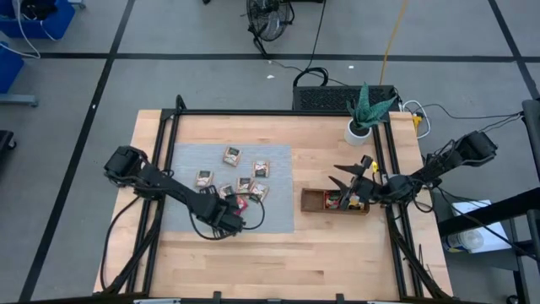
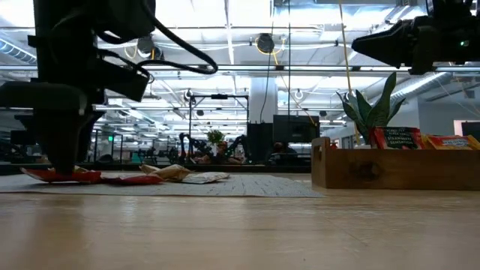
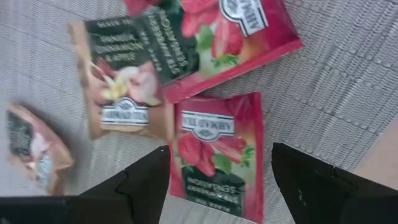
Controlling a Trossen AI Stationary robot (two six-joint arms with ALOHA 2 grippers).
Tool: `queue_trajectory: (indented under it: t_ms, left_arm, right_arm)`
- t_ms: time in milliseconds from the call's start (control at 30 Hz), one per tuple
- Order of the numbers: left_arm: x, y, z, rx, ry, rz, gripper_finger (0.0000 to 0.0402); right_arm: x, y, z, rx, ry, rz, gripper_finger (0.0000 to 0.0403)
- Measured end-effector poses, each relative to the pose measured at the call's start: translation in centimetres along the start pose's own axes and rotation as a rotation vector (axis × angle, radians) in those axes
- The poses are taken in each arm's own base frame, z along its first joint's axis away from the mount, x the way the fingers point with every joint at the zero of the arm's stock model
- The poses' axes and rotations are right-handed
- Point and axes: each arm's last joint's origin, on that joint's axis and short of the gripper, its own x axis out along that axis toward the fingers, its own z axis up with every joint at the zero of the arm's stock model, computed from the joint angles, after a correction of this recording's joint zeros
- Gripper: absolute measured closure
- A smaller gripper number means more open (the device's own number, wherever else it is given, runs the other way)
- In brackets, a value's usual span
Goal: Pick & Place Tea
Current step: Put the red tea bag into the middle section of the wooden organizer
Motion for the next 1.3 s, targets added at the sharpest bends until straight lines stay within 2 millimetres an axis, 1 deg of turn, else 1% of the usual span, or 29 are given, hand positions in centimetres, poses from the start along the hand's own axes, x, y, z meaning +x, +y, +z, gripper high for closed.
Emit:
queue_trajectory:
  t_ms: [267, 467, 700, 833, 1067, 1167, 1300]
  left_arm:
    - [0.4, -0.7, -0.8, -0.027, 0.058, 0.011, 0.0128]
    - [0.3, -0.4, -1.6, -0.065, 0.087, 0.077, 0.0128]
    - [1.2, 0.1, -2.2, -0.094, 0.104, 0.123, 0.0128]
    - [1.3, 0.1, -2.3, -0.085, 0.099, 0.133, 0.0128]
    - [1.3, 0.2, -2.0, -0.058, 0.031, 0.171, 0.0129]
    - [1.4, 0.0, -1.8, -0.063, -0.007, 0.156, 0.0138]
    - [1.4, -0.5, -1.4, -0.021, -0.043, 0.113, 0.0173]
  right_arm:
    - [0.0, -0.3, 0.3, -0.042, -0.025, -0.025, 0.0242]
    - [0.0, -0.4, 0.5, -0.052, -0.039, -0.028, 0.0243]
    - [0.0, -0.3, 0.6, -0.042, -0.071, 0.001, 0.0243]
    - [0.0, -0.3, 0.6, -0.041, -0.071, 0.001, 0.0243]
    - [0.0, -0.3, 0.6, -0.041, -0.071, 0.001, 0.0243]
    - [0.0, -0.3, 0.6, -0.041, -0.070, 0.001, 0.0243]
    - [0.0, -0.3, 0.5, -0.043, -0.068, 0.002, 0.0243]
